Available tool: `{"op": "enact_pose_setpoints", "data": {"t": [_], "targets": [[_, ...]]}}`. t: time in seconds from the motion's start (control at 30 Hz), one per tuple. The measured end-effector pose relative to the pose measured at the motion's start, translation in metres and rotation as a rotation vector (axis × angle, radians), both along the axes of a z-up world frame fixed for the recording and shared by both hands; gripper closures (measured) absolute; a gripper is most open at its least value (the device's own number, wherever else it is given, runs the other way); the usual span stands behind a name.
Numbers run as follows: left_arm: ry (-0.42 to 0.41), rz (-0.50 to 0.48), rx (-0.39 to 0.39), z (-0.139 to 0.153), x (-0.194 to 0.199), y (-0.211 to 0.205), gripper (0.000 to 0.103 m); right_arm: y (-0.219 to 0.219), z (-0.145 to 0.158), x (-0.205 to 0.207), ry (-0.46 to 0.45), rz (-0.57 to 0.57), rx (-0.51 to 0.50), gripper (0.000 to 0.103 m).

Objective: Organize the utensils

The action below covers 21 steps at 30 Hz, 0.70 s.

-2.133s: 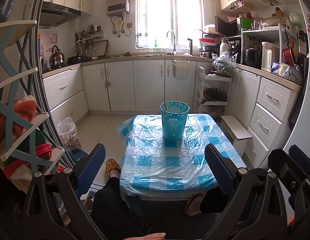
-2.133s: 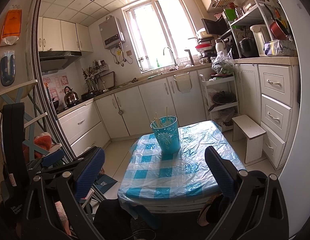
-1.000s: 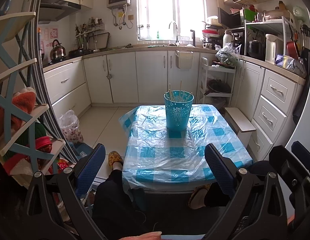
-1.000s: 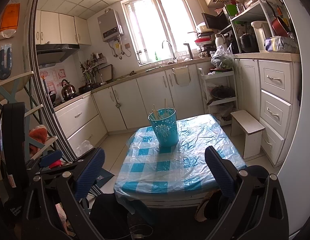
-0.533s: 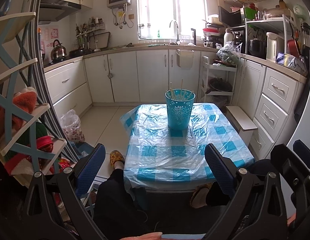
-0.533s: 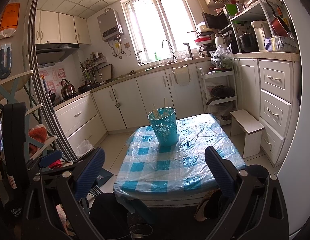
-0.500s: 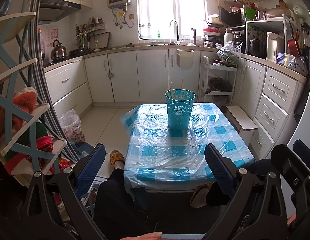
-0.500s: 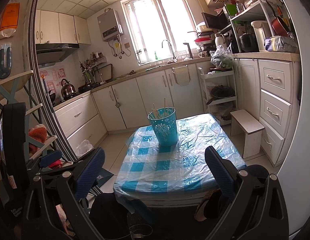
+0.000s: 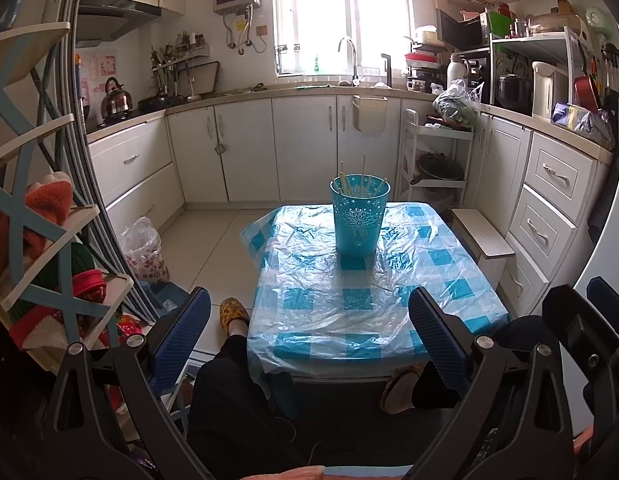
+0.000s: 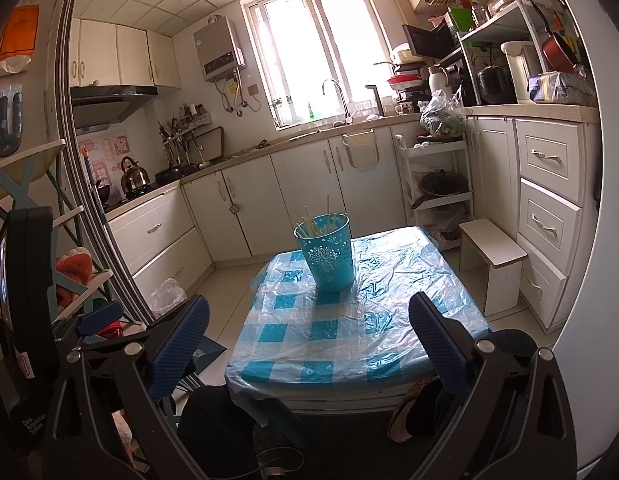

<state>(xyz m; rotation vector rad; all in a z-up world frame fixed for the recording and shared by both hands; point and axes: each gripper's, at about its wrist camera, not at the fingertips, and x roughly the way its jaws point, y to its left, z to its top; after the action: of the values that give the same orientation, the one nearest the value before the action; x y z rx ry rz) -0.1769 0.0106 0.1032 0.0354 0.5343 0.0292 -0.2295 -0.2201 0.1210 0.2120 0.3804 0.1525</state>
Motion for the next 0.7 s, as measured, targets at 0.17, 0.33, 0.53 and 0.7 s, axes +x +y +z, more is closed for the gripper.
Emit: {"op": "enact_pose_setpoints", "data": {"t": [0.17,0.33,0.53,0.7], "targets": [[0.001,0.000,0.000,0.0008,0.0007,-0.0010,0.008,-0.0003,-0.0001,-0.0004,0.000,0.000,-0.002,0.007],[0.002,0.000,0.000,0.0003,0.0007,-0.0003,0.008,0.0011,-0.0002,-0.0007,0.000,-0.001,-0.004,0.007],[0.002,0.000,-0.001,0.0005,0.0008,0.0003,0.008,0.0010,-0.0011,-0.0010,0.001,0.000,-0.005,0.007],[0.002,-0.001,-0.001,0.0001,0.0004,0.0011,0.008,0.0009,-0.0011,-0.0010,0.002,0.000,-0.005,0.007]]}}
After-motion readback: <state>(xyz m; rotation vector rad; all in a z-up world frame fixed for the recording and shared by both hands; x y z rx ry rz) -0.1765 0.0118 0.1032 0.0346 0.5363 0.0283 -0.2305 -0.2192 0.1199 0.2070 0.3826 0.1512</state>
